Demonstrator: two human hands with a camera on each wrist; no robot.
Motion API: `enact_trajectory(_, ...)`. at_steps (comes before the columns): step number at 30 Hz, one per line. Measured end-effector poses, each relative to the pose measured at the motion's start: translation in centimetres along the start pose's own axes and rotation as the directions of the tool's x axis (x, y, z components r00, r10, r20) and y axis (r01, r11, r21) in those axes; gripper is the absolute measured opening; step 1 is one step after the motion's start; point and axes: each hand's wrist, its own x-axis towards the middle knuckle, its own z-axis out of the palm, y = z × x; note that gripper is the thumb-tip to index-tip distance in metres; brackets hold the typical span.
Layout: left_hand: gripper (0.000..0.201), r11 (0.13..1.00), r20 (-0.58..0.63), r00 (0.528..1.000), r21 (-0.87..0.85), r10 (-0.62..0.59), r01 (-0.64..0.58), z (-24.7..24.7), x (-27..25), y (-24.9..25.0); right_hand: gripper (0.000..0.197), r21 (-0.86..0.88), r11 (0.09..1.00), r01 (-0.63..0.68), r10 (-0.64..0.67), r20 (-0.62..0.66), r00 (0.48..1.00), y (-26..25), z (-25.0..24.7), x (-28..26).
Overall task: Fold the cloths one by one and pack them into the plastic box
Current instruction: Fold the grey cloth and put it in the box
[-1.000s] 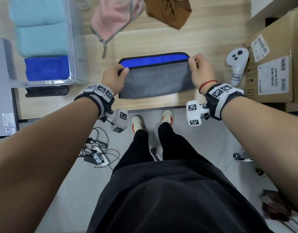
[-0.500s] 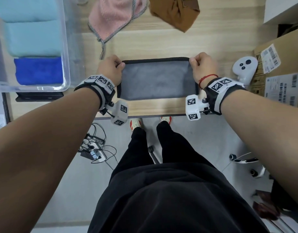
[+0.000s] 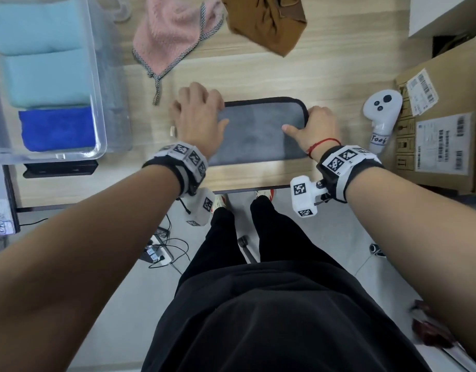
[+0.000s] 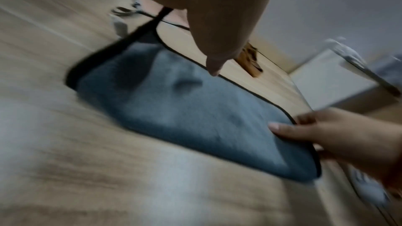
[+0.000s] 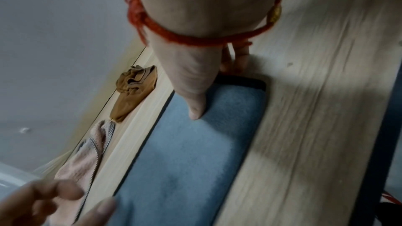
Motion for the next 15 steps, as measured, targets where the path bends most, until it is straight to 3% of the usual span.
enact_trajectory(2,0.031,0.994,0.030,0.994,0.045,0.102,-0.103,0.4,-0.7,1.5,0.057,-0.023,0.999,-0.028,0.029,0.037,0.999,-0.2,0.1,-0.2)
enact_trajectory(5,0.026,0.980,0.059,0.978,0.005,0.198,-0.199,0.9,-1.0,2.2,0.047,0.082,0.994,-0.071,0.066,0.059,0.996,-0.4,-0.2,-0.3)
enact_trajectory(7,0.025,0.961,0.167,0.946,-0.072,0.276,-0.268,1.6,-1.2,2.0,0.046,0.190,0.977,-0.097,0.082,0.088,0.993,-0.3,-0.5,-0.3)
enact_trajectory(10,0.041,0.951,0.329,0.895,-0.170,0.301,-0.257,2.5,-1.8,1.2,0.057,0.307,0.929,-0.205,0.155,0.182,0.971,0.2,-0.4,-0.2)
enact_trajectory(15,0.047,0.955,0.335,0.897,-0.160,0.290,-0.249,2.9,-2.1,0.9,0.050,0.417,0.880,-0.227,0.147,0.215,0.965,0.2,-0.7,-0.9)
